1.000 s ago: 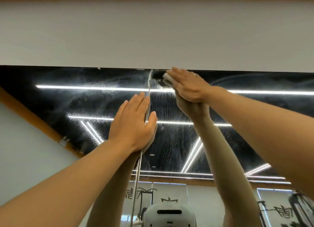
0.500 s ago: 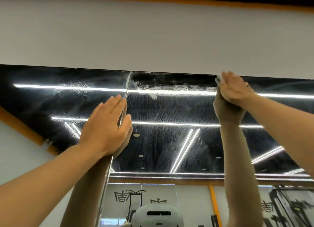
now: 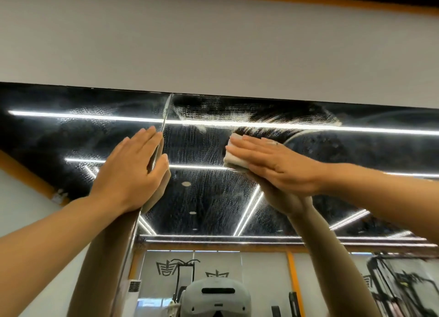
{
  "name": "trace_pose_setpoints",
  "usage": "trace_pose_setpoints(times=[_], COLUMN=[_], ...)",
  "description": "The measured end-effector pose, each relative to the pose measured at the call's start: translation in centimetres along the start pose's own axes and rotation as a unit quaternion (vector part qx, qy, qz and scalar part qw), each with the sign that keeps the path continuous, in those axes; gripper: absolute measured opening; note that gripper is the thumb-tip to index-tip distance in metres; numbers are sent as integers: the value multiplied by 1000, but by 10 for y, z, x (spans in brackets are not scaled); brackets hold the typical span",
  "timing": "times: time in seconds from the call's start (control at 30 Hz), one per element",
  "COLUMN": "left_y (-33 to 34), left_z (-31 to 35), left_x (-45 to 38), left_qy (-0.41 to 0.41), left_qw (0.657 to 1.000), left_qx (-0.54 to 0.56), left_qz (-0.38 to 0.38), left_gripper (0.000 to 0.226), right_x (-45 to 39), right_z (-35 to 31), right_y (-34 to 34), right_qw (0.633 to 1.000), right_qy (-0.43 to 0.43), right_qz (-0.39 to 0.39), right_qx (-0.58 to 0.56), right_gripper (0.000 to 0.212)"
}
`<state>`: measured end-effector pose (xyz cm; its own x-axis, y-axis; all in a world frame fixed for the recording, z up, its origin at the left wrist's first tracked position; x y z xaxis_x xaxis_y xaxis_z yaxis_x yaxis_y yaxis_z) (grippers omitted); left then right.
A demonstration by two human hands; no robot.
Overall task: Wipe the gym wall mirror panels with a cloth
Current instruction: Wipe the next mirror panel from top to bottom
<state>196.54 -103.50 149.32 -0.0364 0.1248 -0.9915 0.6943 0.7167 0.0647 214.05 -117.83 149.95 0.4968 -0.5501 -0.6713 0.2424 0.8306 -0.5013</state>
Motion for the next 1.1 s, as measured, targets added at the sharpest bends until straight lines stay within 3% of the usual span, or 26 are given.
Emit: trace_pose_setpoints(times=[0.07, 0.17, 0.23, 0.33, 0.43, 0.53, 0.63, 0.8, 0.93, 1.1], left_y=[0, 1, -1, -2, -2, -1, -1, -1, 0, -2], left_z=[-1, -1, 0, 0, -1, 0, -1, -1, -2, -2], left_x=[0, 0, 0, 0, 0, 0, 0, -1, -1, 0], left_qy=[-2, -3, -3, -2, -1, 0, 0, -2, 3, 0], left_qw=[1000, 1000, 1000, 1000, 1000, 1000, 1000, 1000, 1000, 1000], left_qx=[1, 5, 5, 5, 3, 5, 1, 6, 4, 8], left_qz=[2, -1, 4, 10, 8, 5, 9, 13, 14, 18], left_gripper=[74, 74, 74, 74, 75, 75, 75, 75, 75, 74], right_x=[-6, 0, 13, 21, 35, 64, 68, 26, -31, -75], right_z=[29, 102, 135, 141, 108, 49, 13, -13, 19, 47], right_y=[-19, -75, -107, -112, -81, -45, -12, 6, -20, -58], right_qw=[999, 977, 950, 925, 934, 960, 979, 995, 995, 976], right_qy=[18, 143, 198, 241, 220, 130, 74, 2, 47, 146], right_qz=[33, 161, 243, 292, 280, 245, 169, 71, 83, 160], right_qx=[6, 12, 17, 33, 12, -37, -87, -66, -14, 6], right_gripper=[48, 47, 33, 16, 15, 40, 43, 46, 47, 50])
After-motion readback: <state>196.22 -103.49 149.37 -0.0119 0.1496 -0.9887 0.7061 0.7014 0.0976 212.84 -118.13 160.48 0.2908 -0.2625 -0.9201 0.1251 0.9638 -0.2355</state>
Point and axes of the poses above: each hand's wrist, its own x-axis away from the middle knuckle, its own y-axis out of the palm, z = x × y, the point moved 10 cm from there along -x, towards the middle knuckle, and after that the axes turned 12 degrees about -x, right-handed, at the moved point
